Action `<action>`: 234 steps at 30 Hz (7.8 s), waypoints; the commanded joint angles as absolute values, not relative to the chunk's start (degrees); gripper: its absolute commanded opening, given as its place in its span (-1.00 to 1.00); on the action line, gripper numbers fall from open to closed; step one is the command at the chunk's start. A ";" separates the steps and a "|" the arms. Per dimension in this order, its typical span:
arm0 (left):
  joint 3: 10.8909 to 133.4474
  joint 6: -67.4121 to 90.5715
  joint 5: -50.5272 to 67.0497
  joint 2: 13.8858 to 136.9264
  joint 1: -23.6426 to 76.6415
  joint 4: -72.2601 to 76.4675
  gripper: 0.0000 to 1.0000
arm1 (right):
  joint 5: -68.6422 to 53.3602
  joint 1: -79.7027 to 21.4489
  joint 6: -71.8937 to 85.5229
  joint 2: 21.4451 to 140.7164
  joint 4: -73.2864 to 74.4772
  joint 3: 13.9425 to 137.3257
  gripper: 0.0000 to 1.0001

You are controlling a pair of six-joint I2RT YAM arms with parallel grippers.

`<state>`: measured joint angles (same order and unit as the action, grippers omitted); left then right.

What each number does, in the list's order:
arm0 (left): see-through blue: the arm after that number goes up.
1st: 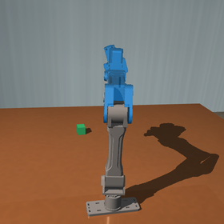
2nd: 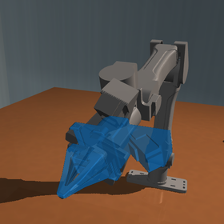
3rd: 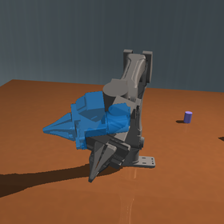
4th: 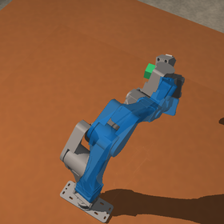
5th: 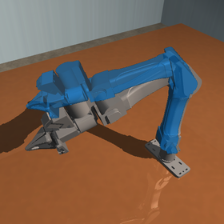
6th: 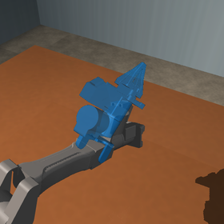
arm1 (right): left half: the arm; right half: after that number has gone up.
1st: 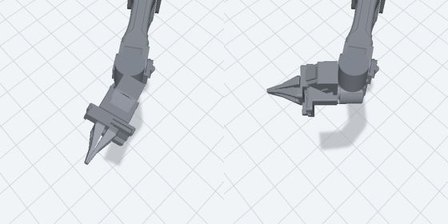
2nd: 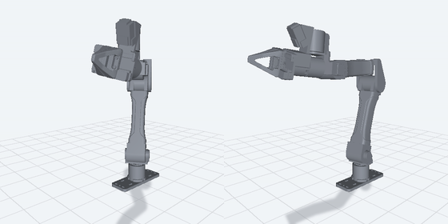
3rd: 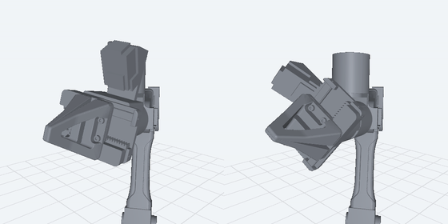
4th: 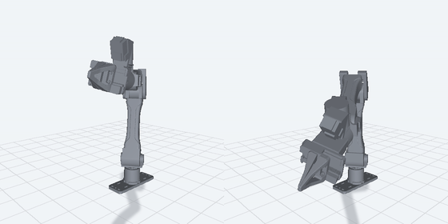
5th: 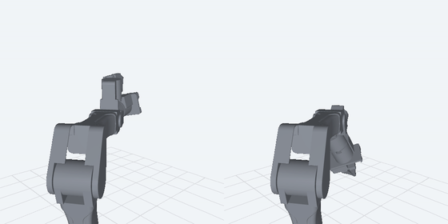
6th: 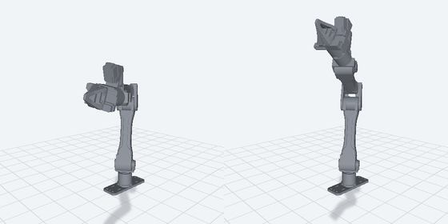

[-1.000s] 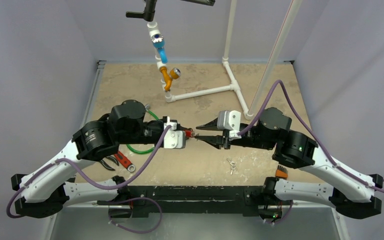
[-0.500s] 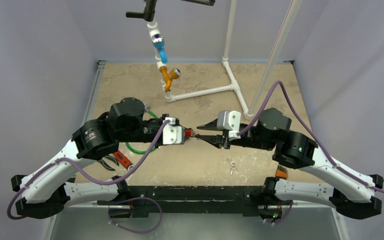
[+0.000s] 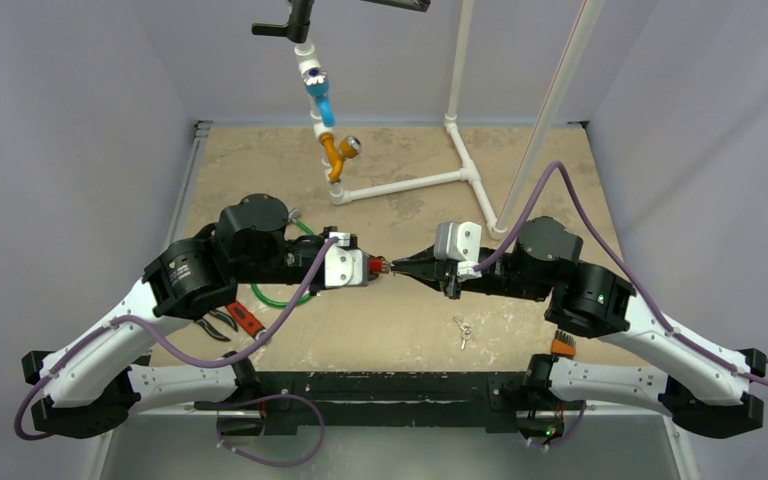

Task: Unlock with the key
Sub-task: Unlock the lock.

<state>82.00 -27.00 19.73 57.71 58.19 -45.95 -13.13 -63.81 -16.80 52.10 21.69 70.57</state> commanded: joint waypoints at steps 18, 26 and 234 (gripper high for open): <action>82.90 -28.58 21.05 56.46 58.01 -42.76 -1.00 | -13.11 -63.99 -16.56 49.93 20.25 69.83 -1.00; 82.33 -28.65 20.64 56.15 58.03 -42.32 -1.00 | -11.61 -64.00 -16.56 48.69 20.90 70.23 -1.00; 88.31 -28.18 15.70 59.29 63.25 -36.89 -1.00 | -31.84 -52.75 -7.19 51.87 5.51 68.48 -1.00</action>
<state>85.89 -27.57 14.83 59.88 63.59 -40.49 -35.31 -52.38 -8.03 52.75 6.00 67.29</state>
